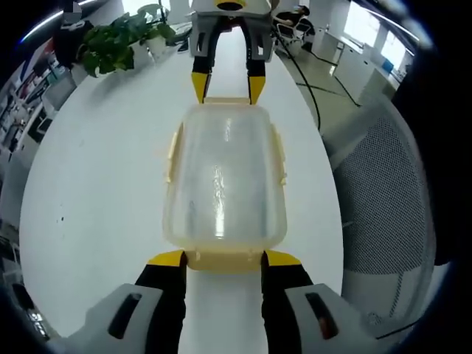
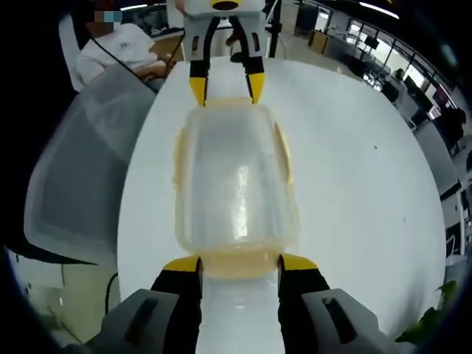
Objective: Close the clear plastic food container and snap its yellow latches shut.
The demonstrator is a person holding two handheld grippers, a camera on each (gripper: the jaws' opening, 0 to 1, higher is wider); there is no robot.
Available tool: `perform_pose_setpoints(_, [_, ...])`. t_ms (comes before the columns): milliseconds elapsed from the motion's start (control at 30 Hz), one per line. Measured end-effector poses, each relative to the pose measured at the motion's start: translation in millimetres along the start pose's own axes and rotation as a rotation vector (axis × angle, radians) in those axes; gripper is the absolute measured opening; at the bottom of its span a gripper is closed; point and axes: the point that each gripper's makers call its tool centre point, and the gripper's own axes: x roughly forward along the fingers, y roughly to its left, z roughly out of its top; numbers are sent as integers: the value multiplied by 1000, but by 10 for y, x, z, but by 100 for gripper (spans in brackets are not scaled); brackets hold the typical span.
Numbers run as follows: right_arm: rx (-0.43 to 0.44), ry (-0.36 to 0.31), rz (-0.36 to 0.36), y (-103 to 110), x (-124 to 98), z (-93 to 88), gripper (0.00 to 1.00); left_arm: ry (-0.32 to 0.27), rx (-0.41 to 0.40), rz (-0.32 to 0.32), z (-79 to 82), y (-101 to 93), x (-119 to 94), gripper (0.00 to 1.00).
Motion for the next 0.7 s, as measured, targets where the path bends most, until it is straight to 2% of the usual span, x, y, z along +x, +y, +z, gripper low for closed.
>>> perform_pose_setpoints(700, [6, 17, 1, -57, -116, -351, 39, -9, 1, -8, 312, 17, 180, 39])
